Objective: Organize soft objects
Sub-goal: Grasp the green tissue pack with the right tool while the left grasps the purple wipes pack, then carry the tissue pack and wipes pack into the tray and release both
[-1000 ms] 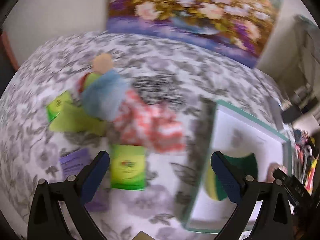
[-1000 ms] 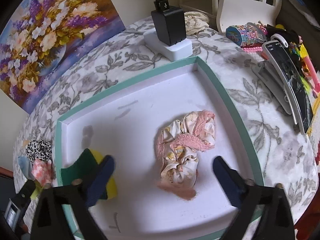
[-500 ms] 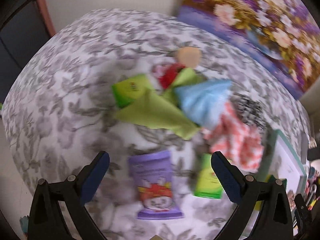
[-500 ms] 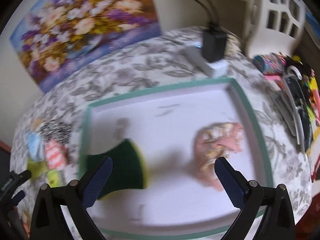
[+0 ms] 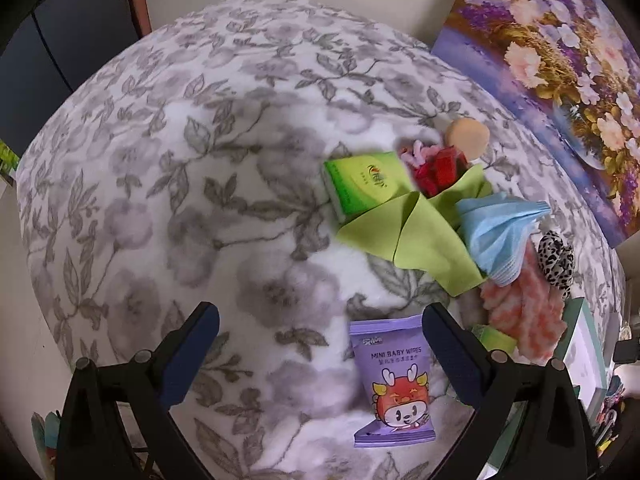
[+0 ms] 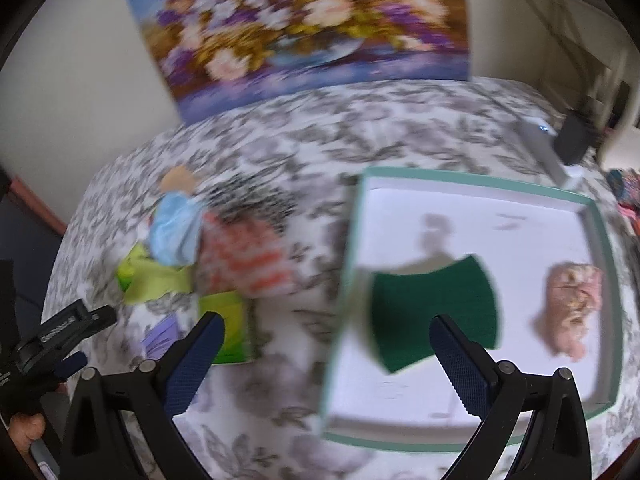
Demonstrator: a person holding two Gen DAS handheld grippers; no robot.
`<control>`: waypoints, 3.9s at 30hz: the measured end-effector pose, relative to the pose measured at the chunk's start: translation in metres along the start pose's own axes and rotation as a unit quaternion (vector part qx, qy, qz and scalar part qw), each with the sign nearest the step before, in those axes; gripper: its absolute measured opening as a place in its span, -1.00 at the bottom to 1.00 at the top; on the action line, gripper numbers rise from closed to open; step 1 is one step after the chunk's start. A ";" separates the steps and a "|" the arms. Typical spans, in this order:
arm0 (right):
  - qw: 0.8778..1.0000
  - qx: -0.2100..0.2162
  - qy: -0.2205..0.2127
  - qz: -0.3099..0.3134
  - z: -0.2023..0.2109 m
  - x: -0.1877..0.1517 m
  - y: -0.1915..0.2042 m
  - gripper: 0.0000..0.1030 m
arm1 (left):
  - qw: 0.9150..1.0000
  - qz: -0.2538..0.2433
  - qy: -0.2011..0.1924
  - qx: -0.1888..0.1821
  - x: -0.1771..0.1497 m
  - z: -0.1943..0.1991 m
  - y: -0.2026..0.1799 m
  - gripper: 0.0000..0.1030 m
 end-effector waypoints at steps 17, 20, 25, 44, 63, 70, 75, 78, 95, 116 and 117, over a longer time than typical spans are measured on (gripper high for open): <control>0.995 -0.006 0.071 0.066 -0.074 -0.026 0.053 0.91 | 0.997 0.001 0.070 -0.015 -0.022 -0.031 -0.014 0.97; 0.995 0.000 0.073 0.072 -0.080 -0.028 0.060 0.90 | 0.997 0.005 0.073 -0.017 -0.021 -0.033 -0.015 0.97; 0.992 0.000 0.081 0.096 -0.089 -0.033 0.071 0.76 | 0.996 0.002 0.083 -0.024 -0.024 -0.035 -0.015 0.97; 0.989 -0.012 0.093 0.115 -0.083 -0.034 0.053 0.00 | 0.991 -0.092 0.092 0.003 -0.044 -0.047 -0.075 0.96; 0.988 -0.023 0.117 0.095 -0.065 -0.044 0.020 0.00 | 0.986 -0.154 0.063 0.013 -0.060 -0.041 -0.096 0.04; 0.986 -0.036 0.117 0.116 -0.075 -0.046 0.036 0.02 | 0.987 -0.153 0.059 0.001 -0.056 -0.038 -0.102 -0.13; 0.985 -0.035 0.117 0.118 -0.075 -0.048 0.040 0.00 | 0.988 -0.143 0.057 -0.012 -0.054 -0.032 -0.094 -0.18; 0.986 -0.030 0.121 0.113 -0.075 -0.048 0.041 -0.02 | 0.989 -0.138 0.051 -0.018 -0.048 -0.027 -0.082 -0.19; 0.995 -0.013 0.032 0.090 -0.005 0.008 0.042 -0.03 | 0.988 -0.121 -0.077 -0.056 -0.012 0.074 -0.088 -0.19; 0.987 -0.121 -0.002 -0.108 0.025 0.031 -0.143 -0.03 | 0.948 -0.274 -0.087 -0.137 -0.078 0.078 -0.295 -0.19; 0.986 -0.121 -0.004 -0.117 0.026 0.031 -0.151 -0.03 | 0.946 -0.279 -0.085 -0.141 -0.082 0.076 -0.299 -0.19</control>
Point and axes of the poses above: each gripper's, at about its wrist camera, not at the fingertips, and z roughly against the way its jaws point, y to its left, x to its top, the point moved 7 cm from there along -z, roughly the way its jaws point, and after that the axes turned 5 degrees about x, right-handed, at the moved point
